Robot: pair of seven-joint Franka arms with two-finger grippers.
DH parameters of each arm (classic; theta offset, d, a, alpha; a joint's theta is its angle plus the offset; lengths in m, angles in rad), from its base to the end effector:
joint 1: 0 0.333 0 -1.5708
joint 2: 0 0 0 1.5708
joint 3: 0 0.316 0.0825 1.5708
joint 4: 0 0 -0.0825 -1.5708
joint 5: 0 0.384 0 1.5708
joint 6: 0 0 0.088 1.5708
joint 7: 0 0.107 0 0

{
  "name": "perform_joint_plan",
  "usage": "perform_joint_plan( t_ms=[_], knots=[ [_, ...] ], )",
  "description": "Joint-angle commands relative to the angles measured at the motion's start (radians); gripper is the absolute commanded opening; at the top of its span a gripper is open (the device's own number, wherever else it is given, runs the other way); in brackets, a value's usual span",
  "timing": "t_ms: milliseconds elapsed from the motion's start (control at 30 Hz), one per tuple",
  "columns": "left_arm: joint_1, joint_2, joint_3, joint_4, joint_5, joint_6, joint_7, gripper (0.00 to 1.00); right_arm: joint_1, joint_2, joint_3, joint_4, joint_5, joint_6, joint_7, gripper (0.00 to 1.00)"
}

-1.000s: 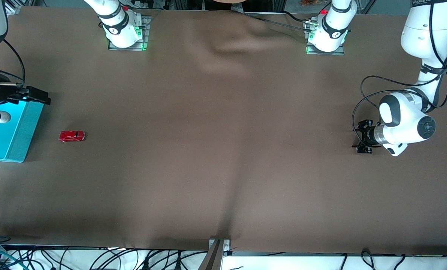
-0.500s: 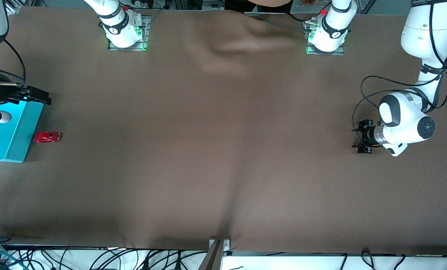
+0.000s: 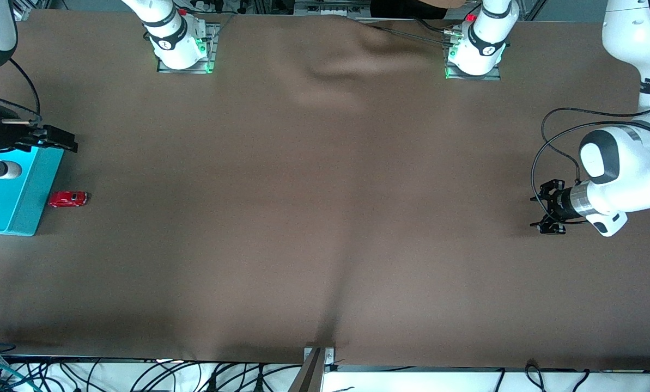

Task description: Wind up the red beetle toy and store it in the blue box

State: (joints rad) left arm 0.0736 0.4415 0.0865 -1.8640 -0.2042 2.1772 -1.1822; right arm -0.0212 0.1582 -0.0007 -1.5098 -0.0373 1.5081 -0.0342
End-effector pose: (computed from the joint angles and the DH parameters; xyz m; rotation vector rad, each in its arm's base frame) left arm 0.6177 0.0891 0.2711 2.2949 2.0609 -0.2606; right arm 0.5911 -0.0171 0.5573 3.0986 0.0201 -0.2498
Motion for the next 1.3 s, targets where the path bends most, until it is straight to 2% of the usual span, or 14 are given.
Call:
perform_joint_plan(
  t_ms=[0,167,233,333,500,800,1000,1267],
  knots=[
    [0.002,-0.003,-0.002,-0.003,0.017,-0.007,0.004,0.78,0.007,0.004,0.002,0.019,-0.018,-0.009,0.011,1.0],
    [0.002,-0.02,-0.002,-0.003,0.026,-0.007,0.006,0.79,0.007,0.006,0.002,0.019,-0.019,-0.008,0.013,1.0],
    [0.0,-0.03,-0.005,0.005,0.066,-0.01,0.01,0.8,0.007,0.007,0.001,0.019,-0.018,-0.006,0.014,1.0],
    [-0.003,-0.041,-0.016,0.016,0.121,-0.034,0.035,0.86,0.007,0.007,0.001,0.019,-0.021,-0.006,0.014,1.0],
    [-0.003,-0.049,-0.025,0.061,0.131,-0.085,0.11,1.0,0.007,0.007,-0.001,0.019,-0.024,-0.006,0.014,1.0],
    [-0.005,-0.067,-0.025,0.147,0.131,-0.16,0.255,1.0,0.007,0.021,0.001,0.017,-0.062,-0.003,0.016,1.0],
    [-0.005,-0.073,-0.027,0.218,0.135,-0.278,0.417,1.0,0.02,0.021,0.002,0.017,-0.066,-0.006,0.016,1.0],
    [-0.005,-0.073,-0.027,0.33,0.137,-0.398,0.532,1.0,0.02,0.02,0.001,0.019,-0.055,-0.011,0.016,1.0]
  ],
)
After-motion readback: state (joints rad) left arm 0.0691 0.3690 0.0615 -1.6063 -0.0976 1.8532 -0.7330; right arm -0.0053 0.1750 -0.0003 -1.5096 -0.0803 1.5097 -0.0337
